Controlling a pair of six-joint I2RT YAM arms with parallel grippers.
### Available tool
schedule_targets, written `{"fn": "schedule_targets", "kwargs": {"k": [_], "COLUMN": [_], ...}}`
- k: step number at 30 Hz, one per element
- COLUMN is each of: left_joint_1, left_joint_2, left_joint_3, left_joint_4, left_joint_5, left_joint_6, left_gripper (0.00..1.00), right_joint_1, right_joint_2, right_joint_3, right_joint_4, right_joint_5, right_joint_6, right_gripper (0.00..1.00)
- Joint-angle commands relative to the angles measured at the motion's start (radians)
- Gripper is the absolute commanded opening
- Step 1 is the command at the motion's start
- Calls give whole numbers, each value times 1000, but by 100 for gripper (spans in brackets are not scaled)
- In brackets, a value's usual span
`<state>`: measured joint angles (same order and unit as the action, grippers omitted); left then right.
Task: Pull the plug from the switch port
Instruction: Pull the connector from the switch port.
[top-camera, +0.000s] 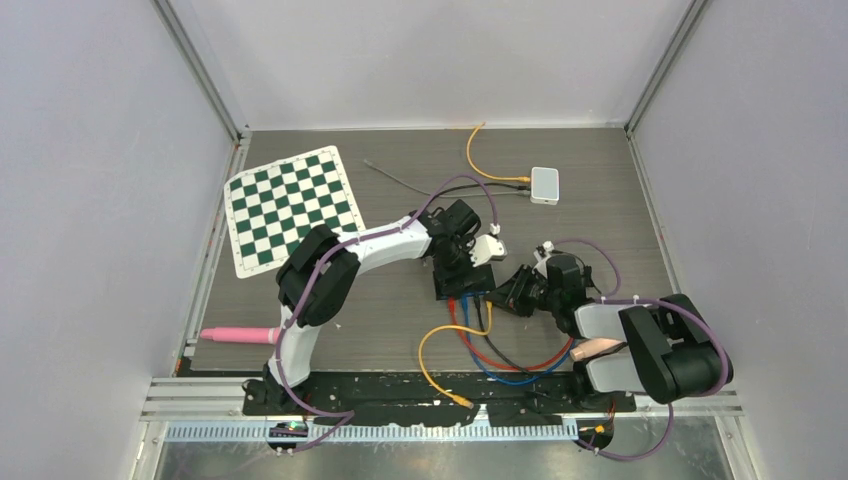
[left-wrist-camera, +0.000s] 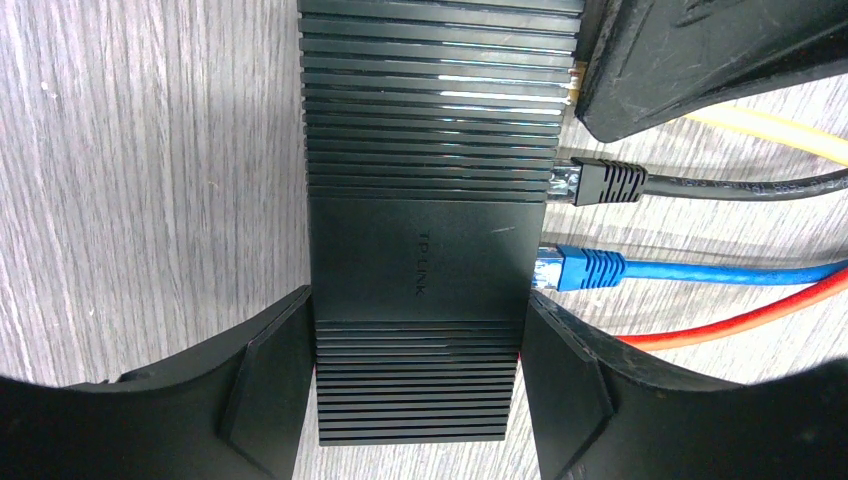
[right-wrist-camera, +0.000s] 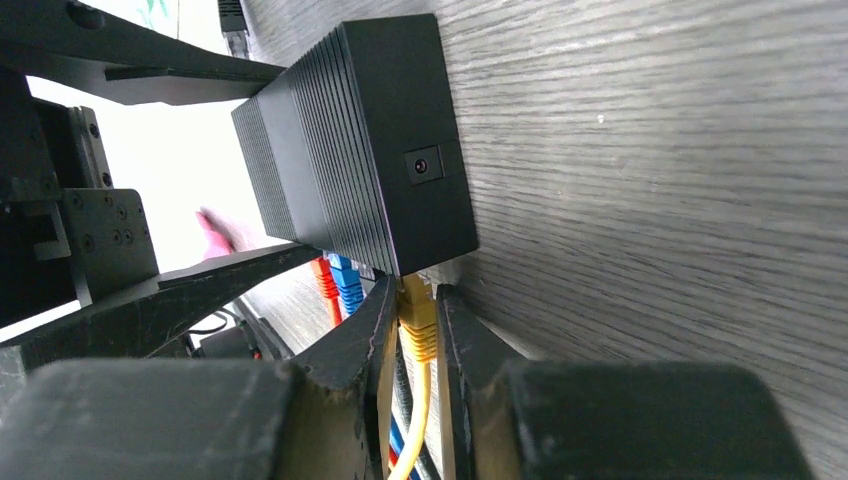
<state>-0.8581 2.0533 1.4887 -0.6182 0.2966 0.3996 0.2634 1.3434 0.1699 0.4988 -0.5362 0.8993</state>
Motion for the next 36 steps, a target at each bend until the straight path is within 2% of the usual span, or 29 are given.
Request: {"fn": "schedule_targets", "kwargs": {"k": [1,4,6,10,14,17,20,22,25,29,33,36], "left_joint_1": [18,21,21,21,21,21,21,23,31,56,100,132], "left_joint_2": [33,27,22,20,17,-10,-54,-84,-132,-256,-398,-495], "left_joint_3": [-2,-10,-19,-25,-33,-56,-83,-91,-99,-164,-276,-356], "left_joint_4": [6,12,21,21,18,45,97,130,183,327,471,528], "left_joint_5": [-23,-16,-8,-2,8,8,24,40,50,30,-50,-109], "left_joint_6": [-55,-52,-51,-49,-32,-37,-66,-93,-148,-243,-344,-389], "left_gripper": [64,64,64,64,65,74,84,99,100,100,99,100], "right_joint_1": [39,40,40,40,40,39,39,38,38,36,36,36], "right_joint_2": [-15,-34,-57,-123,-261,-379,-569,-691,-844,-1049,-1144,-1147], "right_joint_3": [32,-25,-55,-10,5,17,49,85,161,252,349,485], "right_joint_4": [-265,-172,-120,-293,-321,-360,-501,-608,-770,-887,-918,-944], "right_joint_5": [55,-13,20,104,100,129,197,259,350,430,485,595], "right_joint_6": [-101,-56,-26,-84,-89,-79,-102,-128,-175,-233,-259,-327], "right_gripper": [5,5,5,5,5,5,5,5,5,5,5,5]}}
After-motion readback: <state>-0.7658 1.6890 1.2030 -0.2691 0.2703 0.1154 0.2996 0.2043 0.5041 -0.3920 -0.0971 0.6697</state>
